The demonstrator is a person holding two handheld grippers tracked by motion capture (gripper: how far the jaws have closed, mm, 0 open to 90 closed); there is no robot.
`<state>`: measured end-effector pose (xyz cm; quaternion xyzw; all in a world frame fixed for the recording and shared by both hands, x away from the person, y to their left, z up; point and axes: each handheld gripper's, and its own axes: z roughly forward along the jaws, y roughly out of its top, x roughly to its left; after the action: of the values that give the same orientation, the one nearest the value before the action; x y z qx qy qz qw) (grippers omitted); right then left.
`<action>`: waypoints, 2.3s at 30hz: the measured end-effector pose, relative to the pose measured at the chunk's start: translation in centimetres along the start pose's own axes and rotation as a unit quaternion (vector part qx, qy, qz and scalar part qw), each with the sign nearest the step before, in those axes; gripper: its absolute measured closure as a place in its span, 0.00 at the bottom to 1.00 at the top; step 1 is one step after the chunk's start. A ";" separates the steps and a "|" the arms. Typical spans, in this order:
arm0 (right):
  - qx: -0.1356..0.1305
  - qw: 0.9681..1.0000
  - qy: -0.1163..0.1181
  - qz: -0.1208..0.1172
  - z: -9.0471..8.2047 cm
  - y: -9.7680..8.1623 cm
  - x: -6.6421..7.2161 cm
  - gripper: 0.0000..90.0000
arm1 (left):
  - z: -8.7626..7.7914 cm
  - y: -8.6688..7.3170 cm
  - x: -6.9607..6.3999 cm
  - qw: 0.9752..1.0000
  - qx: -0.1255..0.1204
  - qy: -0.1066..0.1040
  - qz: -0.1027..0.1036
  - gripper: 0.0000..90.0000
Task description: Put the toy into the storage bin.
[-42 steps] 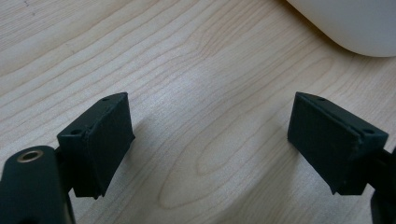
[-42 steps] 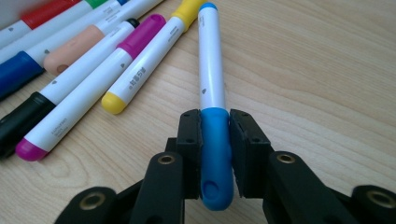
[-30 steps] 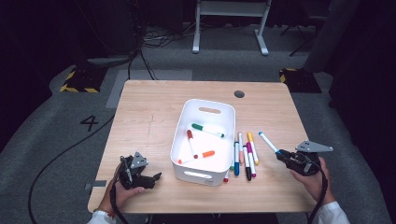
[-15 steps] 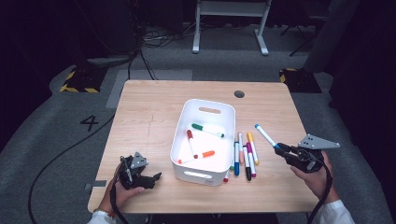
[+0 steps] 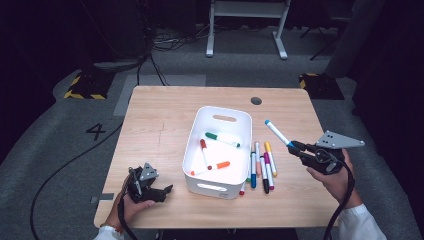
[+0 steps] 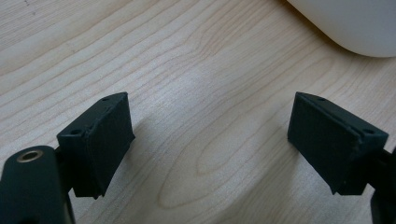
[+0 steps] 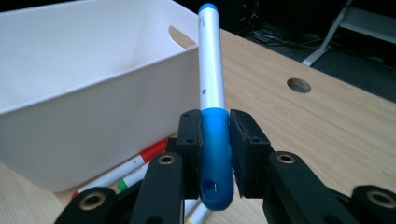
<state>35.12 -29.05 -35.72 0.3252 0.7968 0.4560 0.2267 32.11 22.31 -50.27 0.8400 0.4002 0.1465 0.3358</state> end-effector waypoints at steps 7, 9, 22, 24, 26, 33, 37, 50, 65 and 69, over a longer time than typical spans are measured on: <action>-0.005 1.000 0.010 -0.017 0.4 1.9 0.9 0.84 | 0.0 0.0 0.0 1.000 0.000 0.000 0.000 0.16; -0.007 1.000 0.018 -0.022 0.7 2.3 1.3 0.84 | 0.0 0.0 0.0 1.000 0.000 0.000 0.000 0.16; -0.001 0.997 0.051 -0.051 3.0 4.4 3.9 0.84 | 0.0 0.0 0.0 1.000 0.000 0.000 0.000 0.16; 0.000 0.997 0.056 -0.055 3.3 4.6 4.4 0.84 | 0.0 0.0 0.0 1.000 0.000 0.000 0.000 0.16; 0.003 0.996 0.062 -0.058 3.8 4.9 4.9 0.84 | 0.0 0.0 0.0 1.000 0.000 0.000 0.000 0.16; 0.011 0.994 0.083 -0.073 5.0 5.8 6.4 0.84 | 0.0 0.0 0.0 1.000 0.000 0.000 0.000 0.16; 0.018 0.992 0.096 -0.079 5.9 6.1 7.2 0.84 | 0.0 0.0 0.0 1.000 0.000 0.000 0.000 0.16; 0.061 0.982 0.141 -0.109 9.0 6.9 9.7 0.84 | 0.0 0.0 0.0 1.000 0.000 0.000 0.001 0.16; 0.114 0.967 0.180 -0.138 11.9 6.4 11.6 0.84 | 0.0 0.0 0.0 1.000 0.001 -0.001 0.000 0.16; 0.131 0.963 0.185 -0.143 12.4 6.1 11.8 0.84 | 0.0 0.0 0.0 1.000 0.001 0.001 0.002 0.16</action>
<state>37.05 -11.04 -37.11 0.1444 0.9158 0.3628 0.0939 32.11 22.33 -50.25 0.8409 0.3989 0.1473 0.3348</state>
